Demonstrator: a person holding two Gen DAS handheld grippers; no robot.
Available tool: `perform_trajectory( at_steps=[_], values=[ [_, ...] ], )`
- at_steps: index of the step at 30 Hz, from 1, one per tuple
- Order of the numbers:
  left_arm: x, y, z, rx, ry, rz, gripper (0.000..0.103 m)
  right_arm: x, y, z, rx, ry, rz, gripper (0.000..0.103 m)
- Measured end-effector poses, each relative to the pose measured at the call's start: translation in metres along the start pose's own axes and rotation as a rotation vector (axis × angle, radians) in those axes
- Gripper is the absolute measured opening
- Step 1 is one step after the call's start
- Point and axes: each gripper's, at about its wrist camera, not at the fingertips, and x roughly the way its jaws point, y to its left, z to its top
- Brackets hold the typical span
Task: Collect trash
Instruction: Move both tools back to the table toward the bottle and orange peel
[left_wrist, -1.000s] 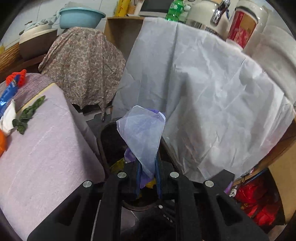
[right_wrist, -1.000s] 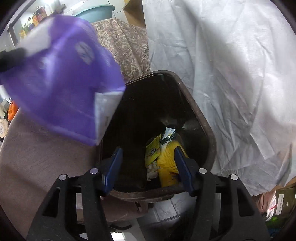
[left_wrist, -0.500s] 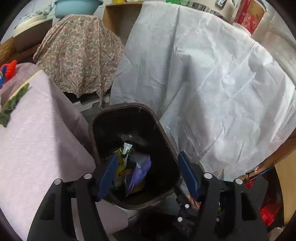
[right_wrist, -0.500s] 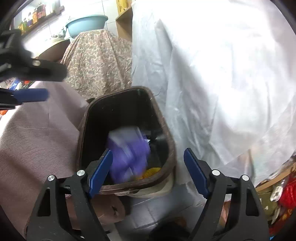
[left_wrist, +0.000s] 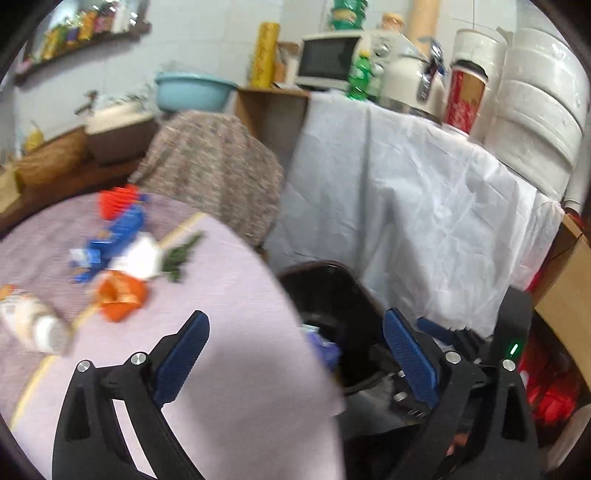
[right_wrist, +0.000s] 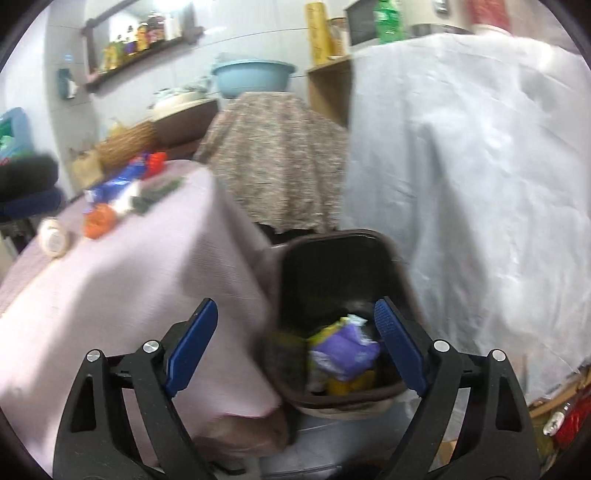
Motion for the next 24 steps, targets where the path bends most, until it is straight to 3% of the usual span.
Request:
perform_trajectory(
  at_steps=[9, 17, 24],
  values=[
    [-0.046, 0.08, -0.02, 0.034, -0.028, 0.115, 0.097, -0.006, 0.071, 0.024, -0.1, 0.022, 0.175, 0.086],
    [-0.072, 0.151, -0.036, 0.079, -0.046, 0.21, 0.097, 0.005, 0.122, 0.032, -0.193, 0.056, 0.267, 0.086],
    [-0.088, 0.202, -0.041, 0.008, -0.075, 0.283, 0.097, 0.028, 0.163, 0.043, -0.221, 0.103, 0.336, 0.086]
  ],
)
